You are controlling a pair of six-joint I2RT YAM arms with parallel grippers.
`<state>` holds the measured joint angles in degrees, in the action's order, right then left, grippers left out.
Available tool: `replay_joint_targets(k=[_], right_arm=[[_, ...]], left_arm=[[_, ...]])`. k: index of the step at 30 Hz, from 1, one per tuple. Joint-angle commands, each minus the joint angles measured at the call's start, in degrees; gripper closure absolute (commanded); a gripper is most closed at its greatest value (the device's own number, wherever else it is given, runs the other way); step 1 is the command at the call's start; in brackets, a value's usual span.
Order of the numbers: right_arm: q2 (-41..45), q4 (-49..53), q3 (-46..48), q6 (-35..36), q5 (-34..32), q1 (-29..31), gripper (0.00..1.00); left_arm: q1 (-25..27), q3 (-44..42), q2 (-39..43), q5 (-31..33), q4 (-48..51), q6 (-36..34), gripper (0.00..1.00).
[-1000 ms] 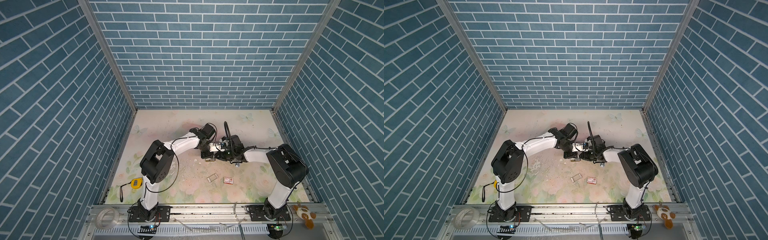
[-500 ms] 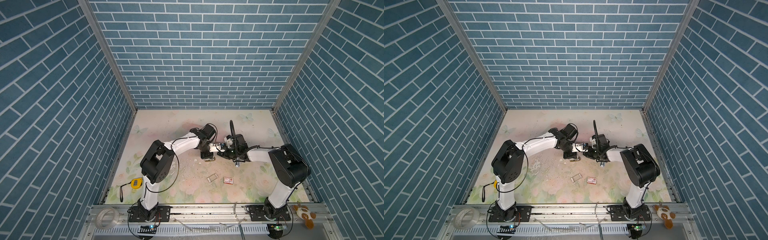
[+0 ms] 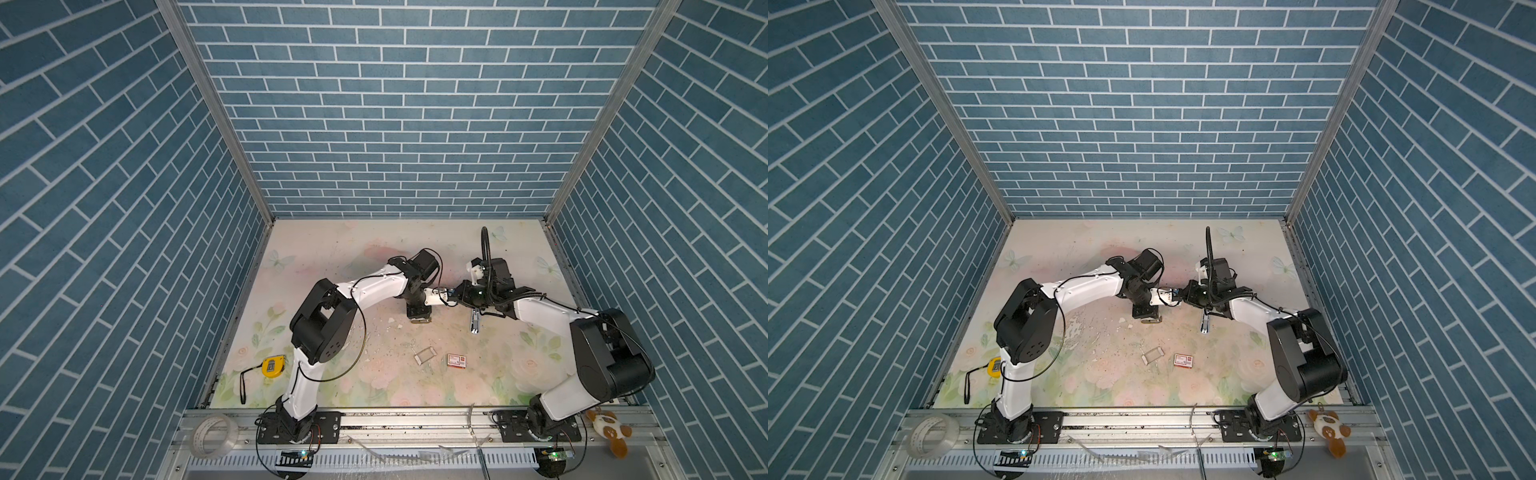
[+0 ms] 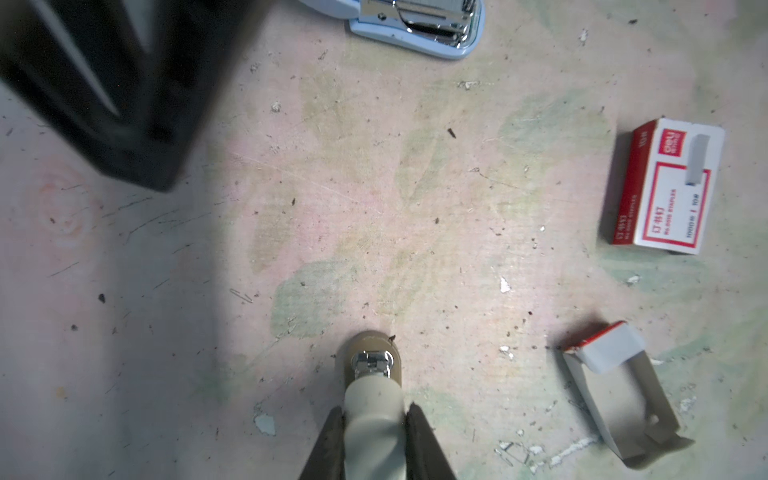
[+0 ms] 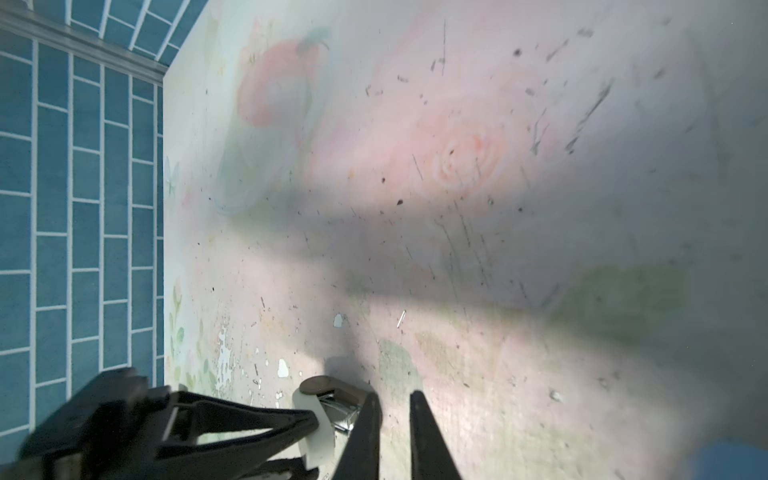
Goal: Load the staples into the stapler
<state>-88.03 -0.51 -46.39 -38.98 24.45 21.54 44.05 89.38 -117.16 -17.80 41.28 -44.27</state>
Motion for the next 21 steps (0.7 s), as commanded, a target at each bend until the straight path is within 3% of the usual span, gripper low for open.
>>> replay_joint_targets(k=[1,8,21], right_arm=[[4.4,5.8,-1.3,0.6,-3.0,-2.4,0.84],[15.2,14.9,0.9,2.9,-5.3,-5.9,0.84],[33.2,24.2,9.3,3.0,-9.5,-6.2,0.85]], left_arm=[[0.9,0.9,-3.1,4.4,4.9,0.0,0.91],[3.0,5.1,-8.0,9.2,9.9,-0.6,0.96],[5.0,10.7,-15.8,13.1,16.7,-0.8,1.00]])
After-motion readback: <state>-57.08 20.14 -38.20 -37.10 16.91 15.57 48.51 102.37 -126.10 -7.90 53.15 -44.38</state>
